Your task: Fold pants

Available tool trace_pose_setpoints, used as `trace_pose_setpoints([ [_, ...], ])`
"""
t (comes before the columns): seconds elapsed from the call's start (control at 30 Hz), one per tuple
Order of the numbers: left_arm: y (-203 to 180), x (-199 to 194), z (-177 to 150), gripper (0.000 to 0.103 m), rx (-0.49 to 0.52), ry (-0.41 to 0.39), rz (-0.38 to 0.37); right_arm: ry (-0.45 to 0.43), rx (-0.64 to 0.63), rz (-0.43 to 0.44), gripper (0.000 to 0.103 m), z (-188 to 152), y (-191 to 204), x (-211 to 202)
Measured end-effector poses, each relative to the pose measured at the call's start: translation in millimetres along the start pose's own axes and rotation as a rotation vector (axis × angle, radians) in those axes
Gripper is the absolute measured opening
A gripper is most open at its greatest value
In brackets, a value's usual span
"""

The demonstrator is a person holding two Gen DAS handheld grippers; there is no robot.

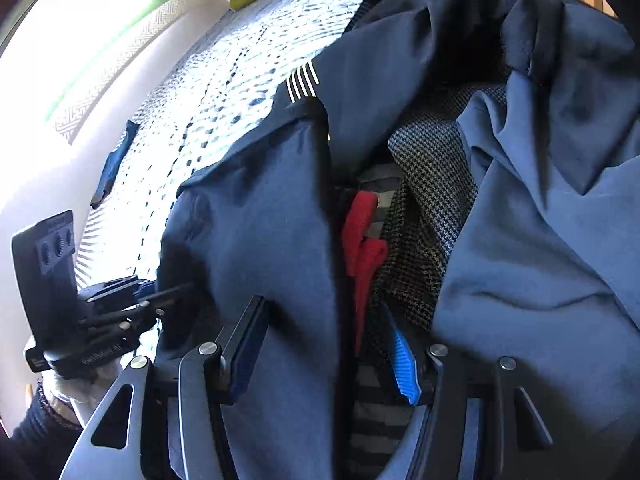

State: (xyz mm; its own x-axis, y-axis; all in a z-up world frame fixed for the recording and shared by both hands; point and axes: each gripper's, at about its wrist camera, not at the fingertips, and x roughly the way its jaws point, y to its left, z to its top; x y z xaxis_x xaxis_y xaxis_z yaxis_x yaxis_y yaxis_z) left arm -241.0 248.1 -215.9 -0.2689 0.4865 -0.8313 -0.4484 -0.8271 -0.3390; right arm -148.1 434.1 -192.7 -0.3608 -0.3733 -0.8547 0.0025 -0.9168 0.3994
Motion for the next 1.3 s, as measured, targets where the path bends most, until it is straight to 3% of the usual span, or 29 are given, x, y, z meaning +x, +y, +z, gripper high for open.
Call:
trace_pose_setpoints([
  [0.17,33,-28,-16,0.013,-0.055,0.000,0.011,-0.063,-0.056,-0.003,0.054,-3,21,-14],
  [0.33,55,-41,-21,0.014,-0.099,-0.019,0.037,-0.065,-0.153,0.045,0.054,2,52,-5],
  [0.43,59,-42,-22,0.026,-0.110,-0.005,0.045,-0.031,-0.164,0.069,0.055,12,60,14],
  [0.47,60,-42,-23,0.040,-0.108,0.011,0.054,-0.002,-0.150,0.070,0.055,16,60,24],
  [0.53,63,-44,-27,0.056,-0.110,0.009,0.045,0.075,-0.173,0.100,0.055,17,59,38],
  [0.57,66,-45,-29,0.057,-0.118,0.003,0.040,0.093,-0.161,0.105,0.056,16,56,43],
  [0.63,72,-39,-32,0.054,-0.143,0.017,0.016,0.100,-0.144,0.122,0.057,12,52,49],
  [0.67,73,-33,-34,0.045,-0.157,0.025,-0.001,0.089,-0.136,0.139,0.058,11,50,49],
  [0.83,68,-22,-32,0.022,-0.213,-0.002,-0.024,0.072,-0.092,0.159,0.056,11,54,54],
  [0.87,67,-23,-32,0.018,-0.219,-0.008,-0.026,0.067,-0.093,0.156,0.042,10,56,54],
  [0.93,64,-30,-32,0.014,-0.213,-0.021,-0.032,0.073,-0.087,0.174,0.029,8,61,53],
  [0.97,64,-34,-32,0.014,-0.207,-0.027,-0.034,0.078,-0.077,0.186,0.018,8,63,53],
  [1.0,62,-37,-30,0.013,-0.204,-0.033,-0.040,0.083,-0.063,0.205,0.015,7,62,51],
  [1.17,59,-72,-25,0.012,-0.195,-0.095,-0.047,0.044,-0.035,0.217,0.010,5,77,37],
  [1.3,64,-104,-21,0.014,-0.183,-0.150,-0.034,-0.010,-0.004,0.286,0.009,1,95,22],
])
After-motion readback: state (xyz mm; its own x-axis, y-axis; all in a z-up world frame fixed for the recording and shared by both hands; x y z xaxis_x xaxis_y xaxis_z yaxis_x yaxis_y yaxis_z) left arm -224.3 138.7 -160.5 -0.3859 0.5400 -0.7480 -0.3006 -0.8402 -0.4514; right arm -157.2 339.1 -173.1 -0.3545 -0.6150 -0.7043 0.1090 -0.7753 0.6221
